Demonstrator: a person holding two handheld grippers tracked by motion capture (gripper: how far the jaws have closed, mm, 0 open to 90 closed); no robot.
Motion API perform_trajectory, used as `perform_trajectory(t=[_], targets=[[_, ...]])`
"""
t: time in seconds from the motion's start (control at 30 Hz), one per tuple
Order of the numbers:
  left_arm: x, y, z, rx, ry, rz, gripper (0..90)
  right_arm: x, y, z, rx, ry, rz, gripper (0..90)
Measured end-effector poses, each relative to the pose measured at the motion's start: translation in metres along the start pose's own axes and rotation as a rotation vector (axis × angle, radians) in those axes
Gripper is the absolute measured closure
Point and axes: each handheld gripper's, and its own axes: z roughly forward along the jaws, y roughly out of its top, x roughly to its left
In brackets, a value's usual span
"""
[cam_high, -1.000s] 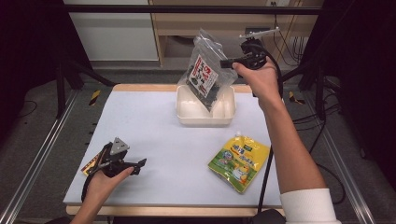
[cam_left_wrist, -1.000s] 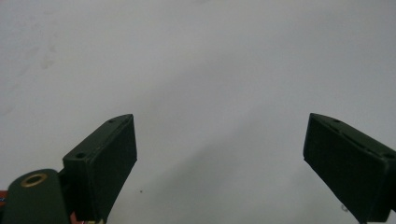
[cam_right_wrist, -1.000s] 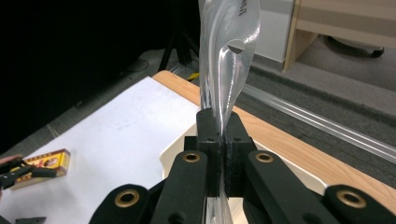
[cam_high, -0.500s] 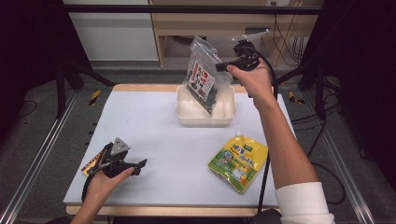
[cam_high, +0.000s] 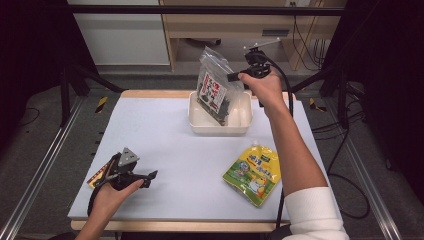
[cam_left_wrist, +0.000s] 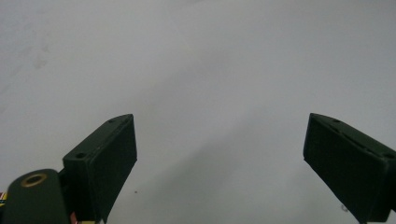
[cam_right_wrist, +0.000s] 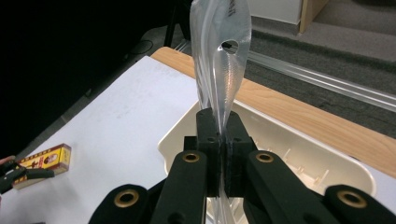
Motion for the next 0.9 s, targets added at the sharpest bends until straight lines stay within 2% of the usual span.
perform_trajectory(t=[0.17,0.3,0.4,0.5,0.9], targets=[[-0.001,0.0,0.001,0.001,-0.002,0.003,9.4,-0.009,-0.01,0.005,-0.014,0.009,0.036,88.1],[-0.001,0.0,0.002,0.003,-0.001,0.004,9.4,-0.013,-0.015,0.004,-0.029,0.001,0.021,86.6],[-0.001,-0.001,0.003,0.009,0.0,0.008,9.4,-0.013,-0.017,0.003,-0.034,-0.016,-0.011,86.4],[-0.002,-0.001,0.003,0.011,-0.001,0.01,9.4,-0.013,-0.017,0.005,-0.024,-0.04,-0.01,86.6],[-0.001,-0.001,0.002,0.009,0.002,0.008,9.4,-0.01,-0.016,0.008,-0.035,-0.044,-0.025,82.0]])
